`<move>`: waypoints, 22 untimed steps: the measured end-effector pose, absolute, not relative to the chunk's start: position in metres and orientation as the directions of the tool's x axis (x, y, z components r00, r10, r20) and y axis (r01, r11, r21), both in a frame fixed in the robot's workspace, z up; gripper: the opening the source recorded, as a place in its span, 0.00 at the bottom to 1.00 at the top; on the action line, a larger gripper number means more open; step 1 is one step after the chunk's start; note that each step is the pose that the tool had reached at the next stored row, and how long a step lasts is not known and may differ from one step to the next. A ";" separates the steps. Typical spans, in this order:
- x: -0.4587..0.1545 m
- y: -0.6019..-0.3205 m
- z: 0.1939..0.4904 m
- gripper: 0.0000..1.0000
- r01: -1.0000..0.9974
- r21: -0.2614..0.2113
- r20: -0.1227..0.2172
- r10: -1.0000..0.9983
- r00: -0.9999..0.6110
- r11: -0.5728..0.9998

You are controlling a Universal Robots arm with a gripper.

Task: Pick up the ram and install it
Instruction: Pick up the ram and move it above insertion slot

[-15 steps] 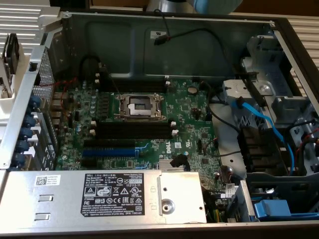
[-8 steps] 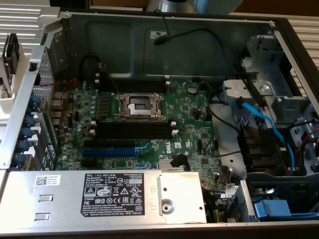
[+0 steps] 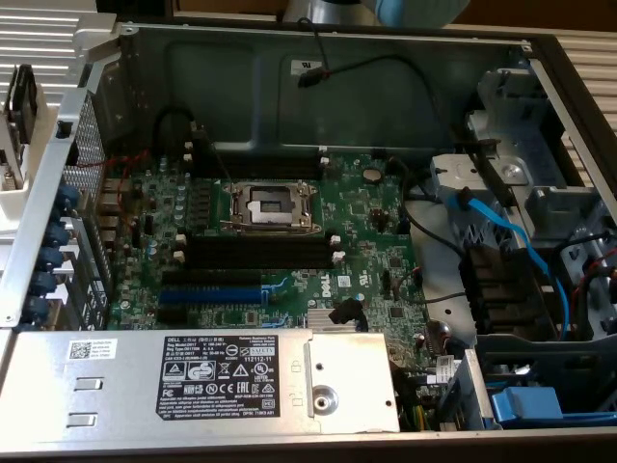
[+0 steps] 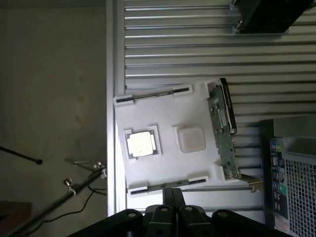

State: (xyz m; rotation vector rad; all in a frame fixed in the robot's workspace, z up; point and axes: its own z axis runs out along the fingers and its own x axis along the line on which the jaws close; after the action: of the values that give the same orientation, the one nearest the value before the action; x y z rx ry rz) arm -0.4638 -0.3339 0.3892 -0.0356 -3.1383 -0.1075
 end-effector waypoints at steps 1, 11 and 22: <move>-0.464 -0.334 0.389 0.10 0.004 0.069 0.002 0.003 -1.000 0.998; -0.464 -0.334 0.389 0.10 -0.179 0.070 0.002 -0.179 -0.984 0.981; -0.464 -0.334 0.389 0.10 -0.370 0.070 0.002 -0.371 -0.929 0.926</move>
State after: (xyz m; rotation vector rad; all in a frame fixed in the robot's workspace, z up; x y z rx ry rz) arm -0.4637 -0.3339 0.3891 0.5902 -3.0683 -0.1062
